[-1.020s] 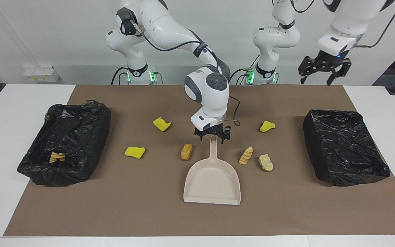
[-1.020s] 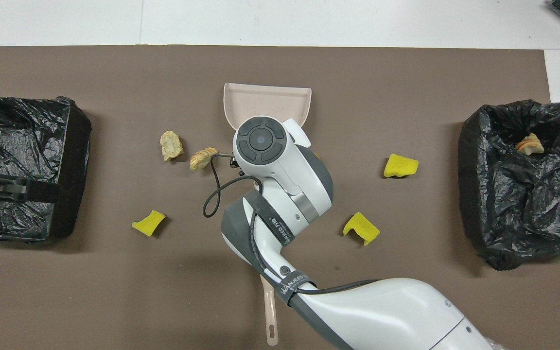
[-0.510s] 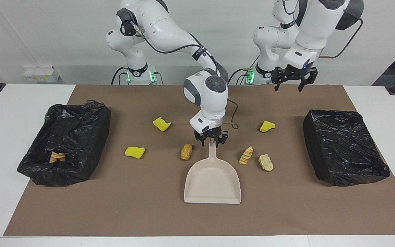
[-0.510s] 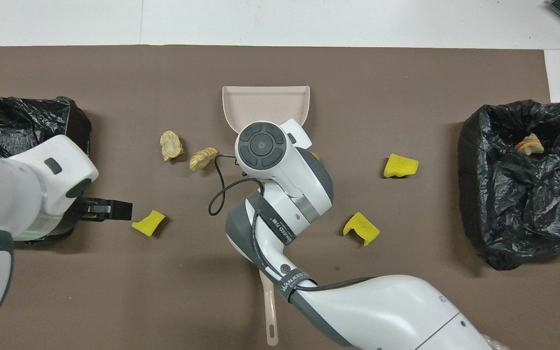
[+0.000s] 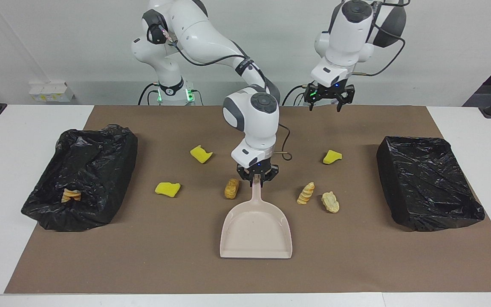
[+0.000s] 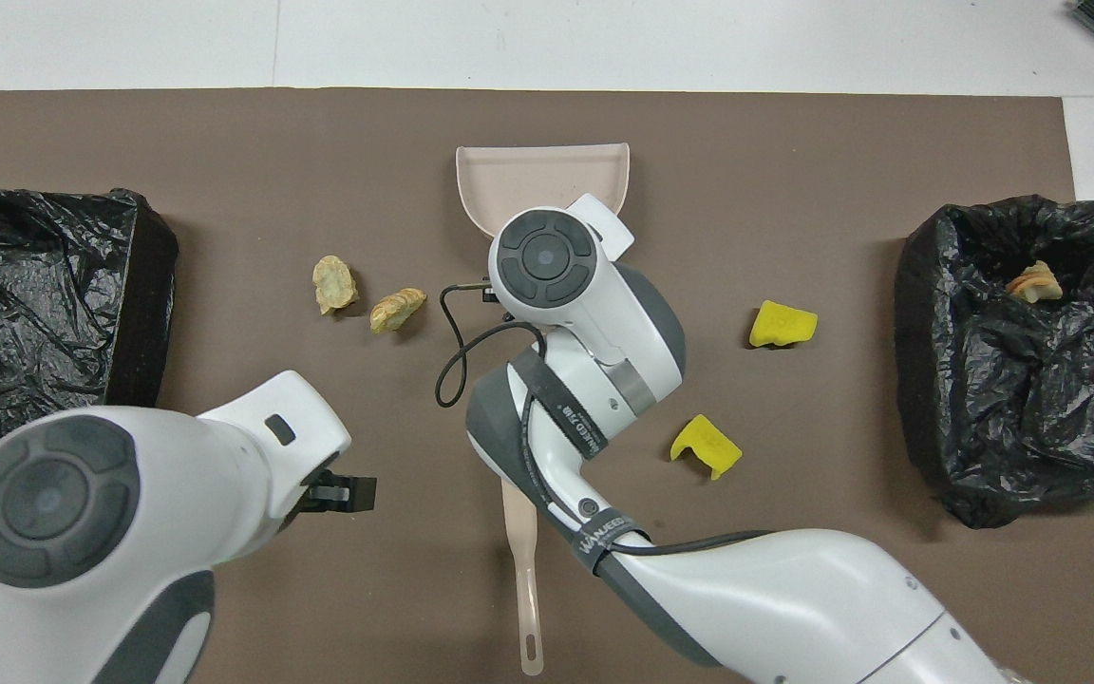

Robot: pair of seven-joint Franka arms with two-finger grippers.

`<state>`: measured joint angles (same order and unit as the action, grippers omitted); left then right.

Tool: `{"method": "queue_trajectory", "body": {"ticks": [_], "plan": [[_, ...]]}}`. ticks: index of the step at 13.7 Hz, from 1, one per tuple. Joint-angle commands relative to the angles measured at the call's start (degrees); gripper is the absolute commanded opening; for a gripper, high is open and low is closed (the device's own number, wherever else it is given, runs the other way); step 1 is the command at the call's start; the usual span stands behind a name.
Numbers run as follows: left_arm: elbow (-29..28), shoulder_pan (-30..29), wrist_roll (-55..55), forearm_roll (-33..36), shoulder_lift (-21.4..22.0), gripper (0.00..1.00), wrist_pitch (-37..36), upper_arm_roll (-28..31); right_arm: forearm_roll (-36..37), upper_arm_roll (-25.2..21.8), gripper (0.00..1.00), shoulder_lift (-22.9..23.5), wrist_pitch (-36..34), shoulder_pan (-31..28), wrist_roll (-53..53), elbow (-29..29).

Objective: Sweep and dump trash in bin

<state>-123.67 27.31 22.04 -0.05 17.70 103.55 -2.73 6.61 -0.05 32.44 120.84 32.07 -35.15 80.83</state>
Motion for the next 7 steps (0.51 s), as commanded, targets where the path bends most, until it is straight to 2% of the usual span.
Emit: {"method": "queue_trajectory", "body": {"ticks": [1,3,4,7], "plan": [[-5.3,7.1,8.1,-0.7,1.9,1.0,4.8,1.0,-2.5,0.5,0.0,-4.3,-2.0,-3.0,10.2,1.5],[-9.3,13.0,17.7,-0.7,1.8,1.0,10.4,0.9,-4.1,0.5,0.0,-6.1,-4.9,-5.4,20.2,1.7],[-9.7,15.1,18.9,-1.0,1.5,1.0,11.1,0.9,-4.2,0.5,0.0,-6.4,-6.8,-5.6,26.1,1.9],[-9.7,22.0,26.0,-1.3,-6.5,1.0,18.0,1.0,-4.1,0.5,0.0,-7.5,-11.8,-6.1,40.2,2.0]]}}
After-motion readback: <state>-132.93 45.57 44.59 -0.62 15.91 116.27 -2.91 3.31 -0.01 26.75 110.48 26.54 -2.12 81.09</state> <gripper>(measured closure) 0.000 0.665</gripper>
